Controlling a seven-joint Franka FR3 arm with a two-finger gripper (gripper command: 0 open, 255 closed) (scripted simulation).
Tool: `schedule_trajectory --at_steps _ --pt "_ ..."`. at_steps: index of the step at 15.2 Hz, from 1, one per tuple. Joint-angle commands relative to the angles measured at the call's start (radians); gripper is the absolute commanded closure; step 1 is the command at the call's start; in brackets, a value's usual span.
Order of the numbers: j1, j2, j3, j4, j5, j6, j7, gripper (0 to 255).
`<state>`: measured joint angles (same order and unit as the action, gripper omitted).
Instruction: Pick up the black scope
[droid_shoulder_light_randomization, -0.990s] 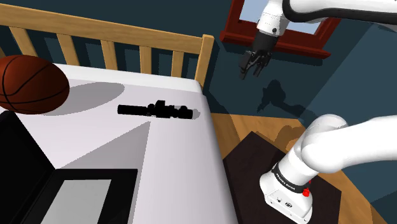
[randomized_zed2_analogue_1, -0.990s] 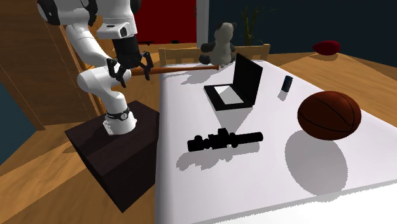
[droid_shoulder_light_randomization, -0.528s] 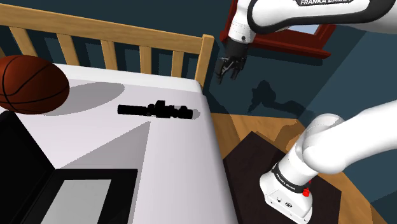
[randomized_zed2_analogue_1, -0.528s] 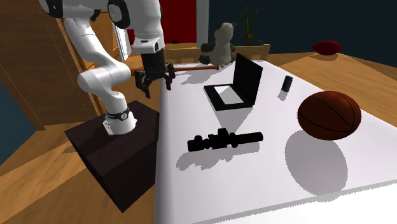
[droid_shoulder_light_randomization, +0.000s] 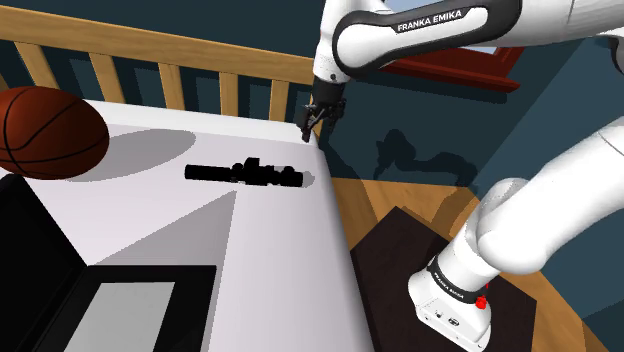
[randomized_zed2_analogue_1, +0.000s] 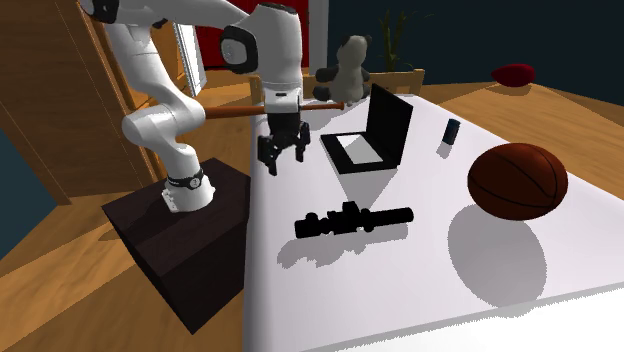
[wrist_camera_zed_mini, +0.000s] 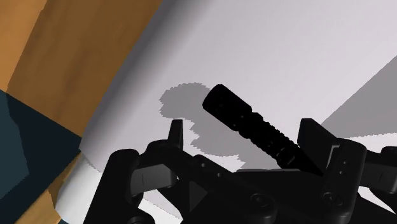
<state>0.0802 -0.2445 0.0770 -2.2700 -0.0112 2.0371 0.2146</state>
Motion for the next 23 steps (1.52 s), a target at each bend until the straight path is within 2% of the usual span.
schedule_trajectory --at_steps 1,8,14,23 --pt "0.009 0.07 0.018 0.041 -0.011 0.027 0.017 0" --pt "0.045 0.331 0.063 0.227 -0.076 0.093 0.076 0" --pt "0.092 0.56 0.08 0.433 -0.145 0.102 0.122 0" --pt "0.1 0.627 0.073 0.415 -0.165 0.185 0.14 0"
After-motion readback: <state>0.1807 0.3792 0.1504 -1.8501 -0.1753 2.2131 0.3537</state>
